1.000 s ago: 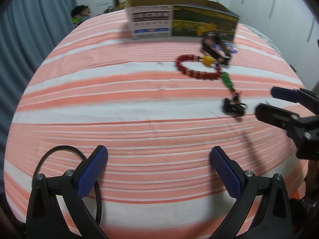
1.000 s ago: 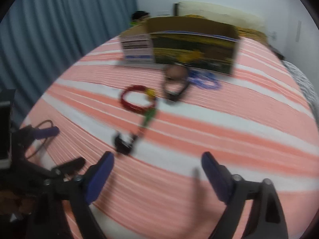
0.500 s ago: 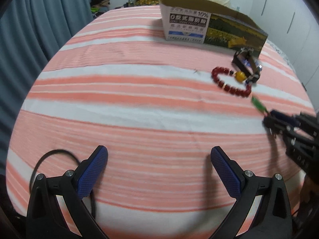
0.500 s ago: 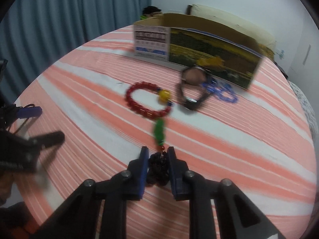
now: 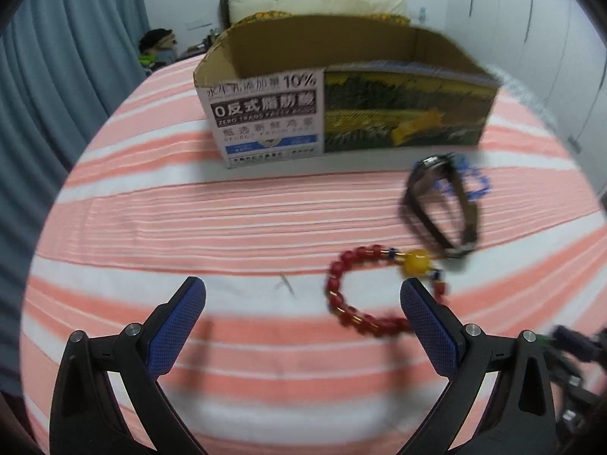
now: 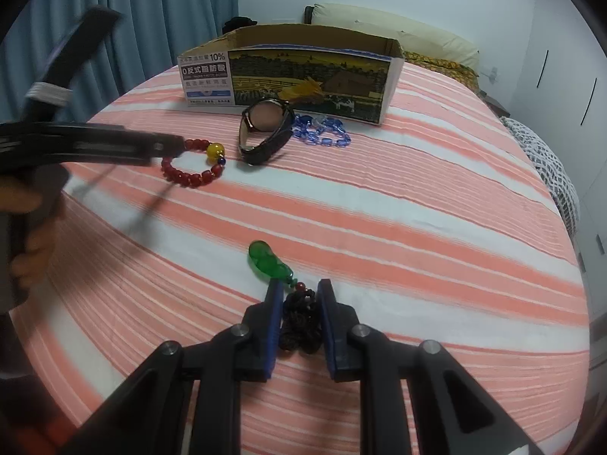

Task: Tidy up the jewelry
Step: 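Grasp the red beads by the yellow bead with the left tool while the right tool holds the tassel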

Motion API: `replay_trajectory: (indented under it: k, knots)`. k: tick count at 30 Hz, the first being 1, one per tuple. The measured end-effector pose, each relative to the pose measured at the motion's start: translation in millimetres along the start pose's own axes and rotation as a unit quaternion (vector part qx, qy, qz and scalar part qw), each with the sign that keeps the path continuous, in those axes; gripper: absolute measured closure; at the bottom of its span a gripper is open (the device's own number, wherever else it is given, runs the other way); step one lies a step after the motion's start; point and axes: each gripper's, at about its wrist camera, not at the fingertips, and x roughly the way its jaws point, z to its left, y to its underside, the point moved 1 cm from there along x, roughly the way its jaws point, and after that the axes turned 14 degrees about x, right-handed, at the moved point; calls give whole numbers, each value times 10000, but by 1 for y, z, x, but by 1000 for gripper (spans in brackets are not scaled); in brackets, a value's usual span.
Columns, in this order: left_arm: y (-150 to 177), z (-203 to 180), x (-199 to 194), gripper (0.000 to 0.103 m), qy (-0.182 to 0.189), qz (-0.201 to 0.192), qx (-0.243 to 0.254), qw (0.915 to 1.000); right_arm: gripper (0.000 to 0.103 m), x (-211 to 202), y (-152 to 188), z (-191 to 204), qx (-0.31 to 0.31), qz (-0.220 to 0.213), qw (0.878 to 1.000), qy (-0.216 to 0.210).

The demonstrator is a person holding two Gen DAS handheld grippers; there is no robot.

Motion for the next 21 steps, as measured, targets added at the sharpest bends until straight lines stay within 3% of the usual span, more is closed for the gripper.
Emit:
replay_trajectory:
  k: [5, 15, 17, 21]
  knots:
    - [17, 9, 3, 1, -155, 207, 7, 9997, 84, -3, 2, -9, 131, 2, 9999, -55]
    - [69, 36, -34, 1, -384, 314, -87, 9987, 84, -7, 5, -21, 223, 31, 9997, -39]
    - [69, 28, -47, 1, -234, 91, 17, 9997, 84, -7, 4, -22, 217, 35, 9997, -45]
    - [58, 1, -59, 1, 492, -271, 140, 9983, 84, -7, 4, -22, 247, 29, 9997, -68]
